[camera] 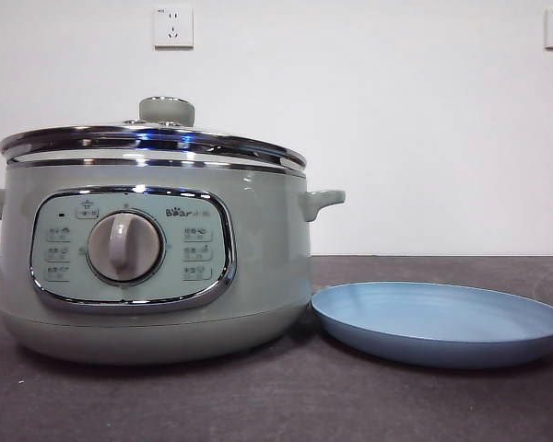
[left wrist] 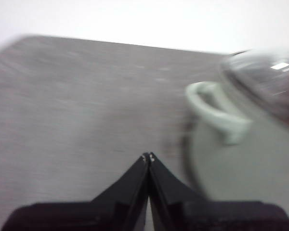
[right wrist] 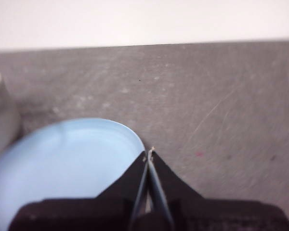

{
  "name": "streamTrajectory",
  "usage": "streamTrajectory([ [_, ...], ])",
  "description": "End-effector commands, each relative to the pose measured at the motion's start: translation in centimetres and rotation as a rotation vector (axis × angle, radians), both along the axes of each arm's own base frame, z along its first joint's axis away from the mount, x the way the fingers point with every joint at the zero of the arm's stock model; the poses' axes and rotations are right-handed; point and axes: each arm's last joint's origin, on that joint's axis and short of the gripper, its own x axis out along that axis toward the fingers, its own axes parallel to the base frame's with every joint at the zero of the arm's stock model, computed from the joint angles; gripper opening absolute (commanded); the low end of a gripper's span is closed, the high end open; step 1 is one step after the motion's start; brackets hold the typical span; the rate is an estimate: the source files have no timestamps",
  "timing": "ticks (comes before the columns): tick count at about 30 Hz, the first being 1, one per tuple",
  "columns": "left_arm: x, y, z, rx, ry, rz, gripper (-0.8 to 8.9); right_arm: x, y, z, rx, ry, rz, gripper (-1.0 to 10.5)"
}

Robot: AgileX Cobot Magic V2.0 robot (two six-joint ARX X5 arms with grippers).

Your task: Take the pumpkin out from the steamer,put the pumpkin in the blue plate,close the lid

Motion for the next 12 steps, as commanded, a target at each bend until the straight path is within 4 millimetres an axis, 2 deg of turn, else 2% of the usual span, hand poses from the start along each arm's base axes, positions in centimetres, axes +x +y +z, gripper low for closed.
streamTrajectory([
  [1,0.0,-0.4,-0.4,-0.317,0.064,-0.091,-0.03,0.0,0.0,-0.4,0.356,0.077,-0.062,-0.2],
  [4,-0.1,-0.6,-0.2,-0.348,0.06,-0.151,-0.03,0.0,0.0,-0.4,0.452,0.095,-0.078,-0.2],
  [12,-0.3,-0.7,1.5,-0.345,-0.01,-0.215,-0.08,-0.2,0.1,0.4,0.465,0.114,-0.029,-0.2],
])
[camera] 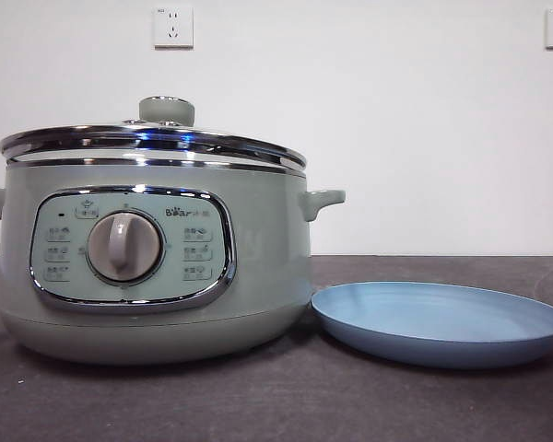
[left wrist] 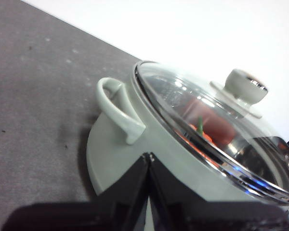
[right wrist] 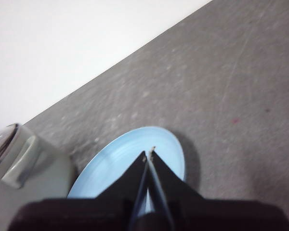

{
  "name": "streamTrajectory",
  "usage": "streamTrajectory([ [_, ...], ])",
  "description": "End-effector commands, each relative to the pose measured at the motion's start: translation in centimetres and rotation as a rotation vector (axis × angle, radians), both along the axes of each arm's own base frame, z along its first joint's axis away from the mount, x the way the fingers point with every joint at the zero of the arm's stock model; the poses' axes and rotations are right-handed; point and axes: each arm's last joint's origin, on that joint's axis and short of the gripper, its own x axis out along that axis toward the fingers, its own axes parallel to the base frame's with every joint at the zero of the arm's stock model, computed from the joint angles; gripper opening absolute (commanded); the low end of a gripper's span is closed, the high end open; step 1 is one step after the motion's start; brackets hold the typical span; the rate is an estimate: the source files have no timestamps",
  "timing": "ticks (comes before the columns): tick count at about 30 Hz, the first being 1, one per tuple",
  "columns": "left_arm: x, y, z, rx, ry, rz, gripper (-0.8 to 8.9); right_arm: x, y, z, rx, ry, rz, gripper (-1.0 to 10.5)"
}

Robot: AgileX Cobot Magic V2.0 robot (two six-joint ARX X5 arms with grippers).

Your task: Take the pumpkin out from the steamer,put the pumpkin in the blue plate,close the lid

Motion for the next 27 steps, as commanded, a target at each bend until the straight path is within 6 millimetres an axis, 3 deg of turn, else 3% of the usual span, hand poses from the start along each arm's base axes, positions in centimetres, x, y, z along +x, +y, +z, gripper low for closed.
streamTrajectory([
  [1,-0.3,0.0,1.2,-0.009,-0.022,0.013,-0.08,-0.2,0.0,0.5,0.022,0.023,0.004,-0.2],
  [13,-2.1,0.3,6.9,0.103,-0.037,0.111,-0.08,-0.9,-0.1,6.1,0.018,-0.044,0.002,-0.2],
  [27,0.3,0.2,14.6,0.282,-0.047,0.008,-0.08,1.2,0.2,15.1,-0.233,-0.078,0.048,-0.2],
])
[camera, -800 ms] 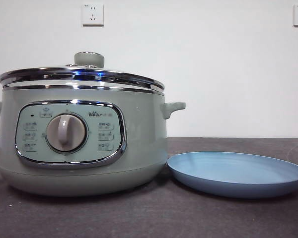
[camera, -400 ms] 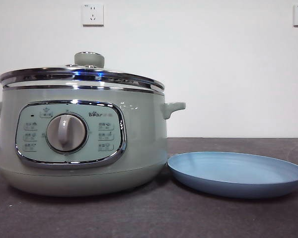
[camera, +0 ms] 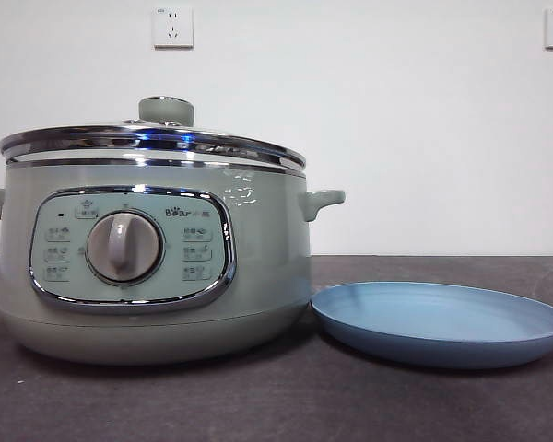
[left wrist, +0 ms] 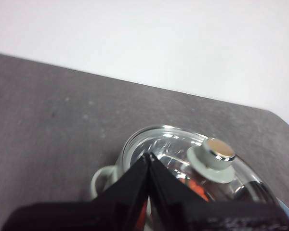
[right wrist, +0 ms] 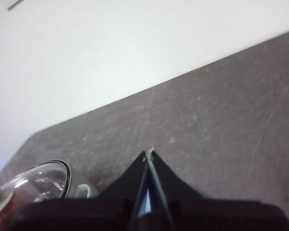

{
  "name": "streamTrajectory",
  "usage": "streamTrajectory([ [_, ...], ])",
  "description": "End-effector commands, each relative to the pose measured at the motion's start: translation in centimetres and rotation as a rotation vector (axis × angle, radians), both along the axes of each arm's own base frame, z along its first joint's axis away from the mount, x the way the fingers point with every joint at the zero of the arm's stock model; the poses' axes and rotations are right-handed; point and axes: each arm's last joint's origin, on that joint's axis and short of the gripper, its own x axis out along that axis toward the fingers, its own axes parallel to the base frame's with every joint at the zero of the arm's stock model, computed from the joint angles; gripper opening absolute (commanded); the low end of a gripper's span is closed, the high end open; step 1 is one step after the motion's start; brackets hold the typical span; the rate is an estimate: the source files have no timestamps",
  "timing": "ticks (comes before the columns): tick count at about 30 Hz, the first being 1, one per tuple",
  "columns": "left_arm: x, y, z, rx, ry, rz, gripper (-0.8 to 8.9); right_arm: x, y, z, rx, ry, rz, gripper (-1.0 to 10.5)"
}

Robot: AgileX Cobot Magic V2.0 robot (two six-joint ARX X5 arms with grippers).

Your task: Take the pumpkin out from the steamer,put the pumpkin in the blue plate,close the lid

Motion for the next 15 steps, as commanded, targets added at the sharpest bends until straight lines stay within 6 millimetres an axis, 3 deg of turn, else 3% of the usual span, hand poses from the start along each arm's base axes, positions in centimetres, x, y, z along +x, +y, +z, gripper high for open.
streamTrajectory([
  [1,0.6,-0.1,1.4,0.054,-0.009,-0.043,-0.08,0.5,0.1,1.9,-0.112,-0.009,0.02,-0.2],
  [11,3.3,-0.3,4.5,0.088,0.078,-0.171,0.22,2.7,0.8,6.6,-0.3,0.087,0.242,0.2],
  [15,4.5,-0.4,5.2,0.073,0.121,-0.205,3.5,3.6,1.0,7.5,-0.293,0.131,0.316,2.1],
])
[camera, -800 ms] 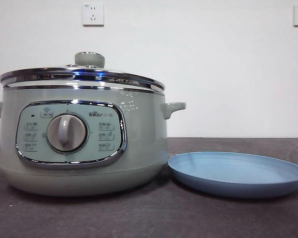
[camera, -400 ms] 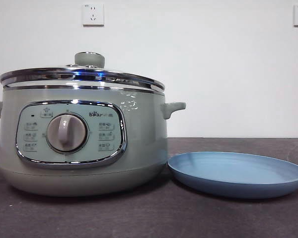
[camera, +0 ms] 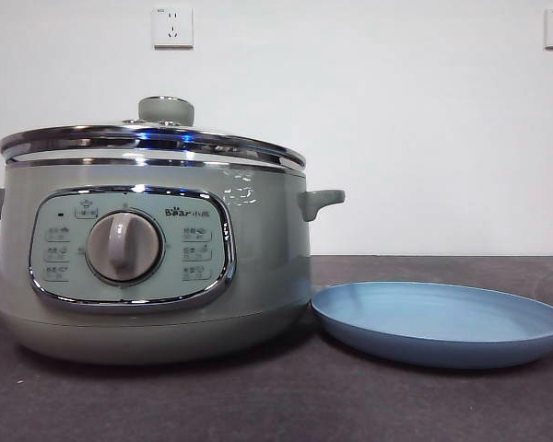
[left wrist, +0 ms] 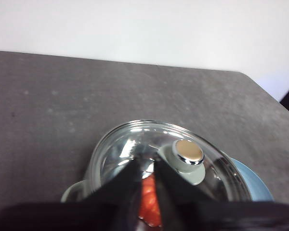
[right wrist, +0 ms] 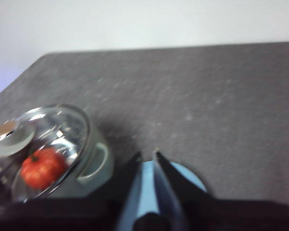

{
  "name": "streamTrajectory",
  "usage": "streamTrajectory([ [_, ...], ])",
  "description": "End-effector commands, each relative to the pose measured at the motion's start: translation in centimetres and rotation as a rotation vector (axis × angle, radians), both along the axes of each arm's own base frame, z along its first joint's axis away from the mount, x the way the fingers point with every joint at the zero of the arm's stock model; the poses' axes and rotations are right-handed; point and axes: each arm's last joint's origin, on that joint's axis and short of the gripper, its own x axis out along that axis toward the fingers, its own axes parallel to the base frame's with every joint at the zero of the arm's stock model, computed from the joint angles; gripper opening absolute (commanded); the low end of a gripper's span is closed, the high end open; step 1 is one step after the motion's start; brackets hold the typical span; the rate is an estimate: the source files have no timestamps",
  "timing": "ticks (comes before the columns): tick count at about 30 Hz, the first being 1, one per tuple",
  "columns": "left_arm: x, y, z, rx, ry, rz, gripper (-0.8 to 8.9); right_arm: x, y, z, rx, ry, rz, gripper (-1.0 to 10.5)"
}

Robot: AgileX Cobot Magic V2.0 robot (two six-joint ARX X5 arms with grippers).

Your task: Take the pumpkin out from the steamer,put the pumpkin in the blue plate,close the lid

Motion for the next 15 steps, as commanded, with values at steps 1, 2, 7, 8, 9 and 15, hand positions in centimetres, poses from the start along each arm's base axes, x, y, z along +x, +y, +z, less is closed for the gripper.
streamTrajectory([
  [1,0.8,-0.1,0.4,0.007,0.018,-0.031,3.84,0.5,0.1,0.6,-0.019,0.002,0.036,2.7],
  [2,1.1,-0.2,0.5,0.002,0.025,-0.048,3.84,0.7,0.1,0.7,-0.019,0.005,0.036,3.4],
  [7,2.9,-0.9,1.2,-0.008,0.059,-0.119,3.82,1.3,0.2,0.3,-0.021,0.037,0.036,4.8],
  [8,3.4,-1.2,1.4,-0.007,0.066,-0.135,3.82,1.4,0.2,0.3,-0.021,0.046,0.037,4.8],
  [9,3.8,-1.5,1.5,-0.006,0.074,-0.149,3.82,1.4,0.2,0.2,-0.022,0.052,0.037,4.8],
  [15,6.4,-4.1,2.0,0.08,0.119,-0.217,3.77,1.5,0.2,0.0,-0.022,0.066,0.037,4.7],
])
